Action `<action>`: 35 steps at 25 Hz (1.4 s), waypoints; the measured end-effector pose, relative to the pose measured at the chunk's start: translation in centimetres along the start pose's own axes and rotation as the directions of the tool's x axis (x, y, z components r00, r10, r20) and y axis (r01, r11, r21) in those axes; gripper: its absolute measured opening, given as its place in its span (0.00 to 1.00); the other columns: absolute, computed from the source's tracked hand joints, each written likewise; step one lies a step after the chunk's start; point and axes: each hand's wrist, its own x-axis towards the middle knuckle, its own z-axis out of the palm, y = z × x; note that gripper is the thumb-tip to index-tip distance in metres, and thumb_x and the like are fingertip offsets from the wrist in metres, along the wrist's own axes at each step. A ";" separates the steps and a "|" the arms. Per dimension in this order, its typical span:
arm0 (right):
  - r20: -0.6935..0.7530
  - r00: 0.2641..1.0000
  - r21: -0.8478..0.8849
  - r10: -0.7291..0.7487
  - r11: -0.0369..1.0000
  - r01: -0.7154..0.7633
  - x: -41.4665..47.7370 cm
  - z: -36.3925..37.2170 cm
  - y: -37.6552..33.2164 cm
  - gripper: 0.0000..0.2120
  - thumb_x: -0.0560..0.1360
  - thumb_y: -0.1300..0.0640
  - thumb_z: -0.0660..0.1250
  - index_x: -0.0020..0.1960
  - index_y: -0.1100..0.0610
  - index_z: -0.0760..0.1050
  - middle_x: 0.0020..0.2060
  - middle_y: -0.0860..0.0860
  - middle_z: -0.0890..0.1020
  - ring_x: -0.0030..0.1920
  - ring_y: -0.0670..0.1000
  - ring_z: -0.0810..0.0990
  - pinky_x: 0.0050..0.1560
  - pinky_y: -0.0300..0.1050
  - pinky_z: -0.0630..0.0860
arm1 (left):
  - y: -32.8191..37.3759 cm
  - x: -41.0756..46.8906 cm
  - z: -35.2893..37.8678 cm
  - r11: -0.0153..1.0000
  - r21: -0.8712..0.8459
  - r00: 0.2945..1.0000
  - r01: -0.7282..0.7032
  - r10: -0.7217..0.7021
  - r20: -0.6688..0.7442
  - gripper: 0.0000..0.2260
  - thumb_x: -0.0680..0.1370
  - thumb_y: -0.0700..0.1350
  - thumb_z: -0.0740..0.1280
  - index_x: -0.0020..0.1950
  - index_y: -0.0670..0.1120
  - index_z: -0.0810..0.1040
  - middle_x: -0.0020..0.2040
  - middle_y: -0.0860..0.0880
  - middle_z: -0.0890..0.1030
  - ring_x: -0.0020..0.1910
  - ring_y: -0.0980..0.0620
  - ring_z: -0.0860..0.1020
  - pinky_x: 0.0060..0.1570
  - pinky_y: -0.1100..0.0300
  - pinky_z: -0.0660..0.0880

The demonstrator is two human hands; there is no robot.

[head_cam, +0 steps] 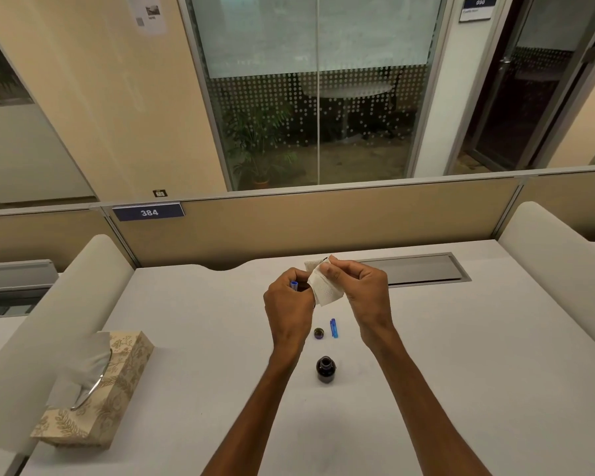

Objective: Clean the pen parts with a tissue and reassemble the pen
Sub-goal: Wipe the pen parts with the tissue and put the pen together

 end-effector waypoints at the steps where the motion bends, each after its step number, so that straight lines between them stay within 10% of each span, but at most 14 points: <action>1: 0.009 1.000 0.052 0.030 0.998 -0.030 0.0 0.0 0.2 0.07 0.73 0.55 0.72 0.51 0.54 0.82 0.44 0.45 0.84 0.44 0.47 0.81 0.41 0.30 0.78 | -0.1 0.0 0.0 1.000 0.002 1.000 -0.003 0.003 0.005 0.07 0.73 0.41 0.76 0.46 0.45 0.79 0.41 0.49 0.82 0.39 0.54 0.79 0.40 0.61 0.80; 15: 0.262 0.962 0.166 0.073 0.979 -0.119 0.4 -1.5 0.9 0.12 0.70 0.51 0.70 0.51 0.53 0.82 0.47 0.48 0.86 0.49 0.48 0.84 0.54 0.39 0.80 | -1.0 0.0 -2.4 0.999 -0.029 0.935 -0.025 0.034 0.352 0.12 0.80 0.48 0.68 0.61 0.45 0.82 0.46 0.49 0.84 0.33 0.66 0.79 0.32 0.75 0.72; 21: 0.095 0.993 0.118 0.063 0.990 -0.074 0.2 -1.0 1.1 0.07 0.75 0.57 0.69 0.52 0.55 0.80 0.47 0.48 0.84 0.48 0.49 0.82 0.46 0.31 0.79 | -1.0 0.1 -1.8 0.999 -0.050 0.979 0.011 0.000 0.202 0.08 0.74 0.44 0.75 0.51 0.44 0.84 0.43 0.50 0.85 0.41 0.54 0.83 0.43 0.66 0.77; 35: -0.027 0.997 0.072 0.073 0.995 -0.071 0.6 -2.5 2.2 0.13 0.75 0.57 0.71 0.59 0.54 0.77 0.52 0.50 0.83 0.53 0.50 0.83 0.47 0.38 0.82 | -0.7 0.1 -2.0 0.893 -0.375 0.956 0.249 -0.164 0.244 0.10 0.79 0.51 0.69 0.55 0.48 0.84 0.48 0.51 0.87 0.37 0.60 0.84 0.24 0.68 0.62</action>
